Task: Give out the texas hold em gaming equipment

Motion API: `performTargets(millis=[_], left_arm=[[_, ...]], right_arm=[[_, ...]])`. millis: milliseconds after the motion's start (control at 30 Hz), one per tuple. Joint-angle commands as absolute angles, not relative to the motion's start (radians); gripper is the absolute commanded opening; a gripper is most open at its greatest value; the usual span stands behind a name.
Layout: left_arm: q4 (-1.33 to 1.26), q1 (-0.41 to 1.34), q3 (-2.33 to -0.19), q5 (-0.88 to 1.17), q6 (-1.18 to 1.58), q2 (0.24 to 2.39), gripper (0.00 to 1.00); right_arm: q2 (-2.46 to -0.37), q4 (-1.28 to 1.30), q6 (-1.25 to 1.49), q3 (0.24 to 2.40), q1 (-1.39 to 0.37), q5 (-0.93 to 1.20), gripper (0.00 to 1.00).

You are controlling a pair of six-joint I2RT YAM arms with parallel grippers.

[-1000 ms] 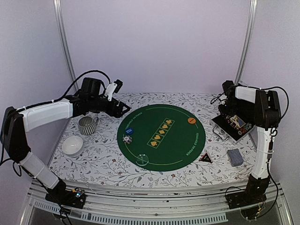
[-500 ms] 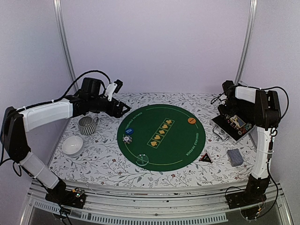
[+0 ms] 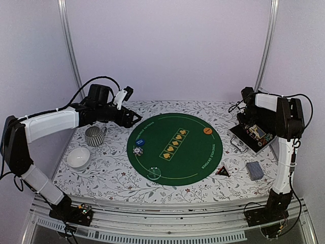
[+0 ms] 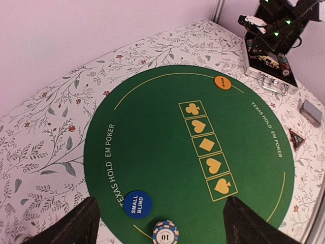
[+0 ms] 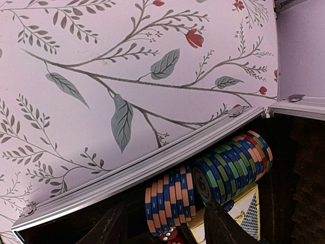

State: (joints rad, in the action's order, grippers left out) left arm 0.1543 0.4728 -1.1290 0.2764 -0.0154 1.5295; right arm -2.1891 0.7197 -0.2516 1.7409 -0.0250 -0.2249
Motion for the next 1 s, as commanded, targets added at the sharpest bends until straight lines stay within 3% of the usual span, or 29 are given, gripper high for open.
performTargets(millis=[0, 200, 600, 833, 967], left_arm=[[0.143, 0.461, -1.118, 0.284, -0.023, 1.502, 0.87], [0.143, 0.459, -1.118, 0.285, -0.023, 1.502, 0.87], [0.143, 0.46, -1.118, 0.285, -0.025, 1.499, 0.87], [0.143, 0.46, -1.118, 0.286, -0.026, 1.5, 0.87], [0.143, 0.461, -1.118, 0.289, -0.028, 1.498, 0.87]], right_arm=[[-2.216, 0.72, -0.254, 1.756, -0.014, -0.208, 0.53], [-2.223, 0.721, -0.263, 1.749, 0.006, -0.194, 0.52], [-2.289, 0.721, -0.275, 1.768, 0.022, -0.123, 0.37], [-2.257, 0.737, -0.269, 1.784, 0.024, -0.165, 0.07], [-2.192, 0.75, -0.249, 1.804, 0.024, -0.128, 0.03]])
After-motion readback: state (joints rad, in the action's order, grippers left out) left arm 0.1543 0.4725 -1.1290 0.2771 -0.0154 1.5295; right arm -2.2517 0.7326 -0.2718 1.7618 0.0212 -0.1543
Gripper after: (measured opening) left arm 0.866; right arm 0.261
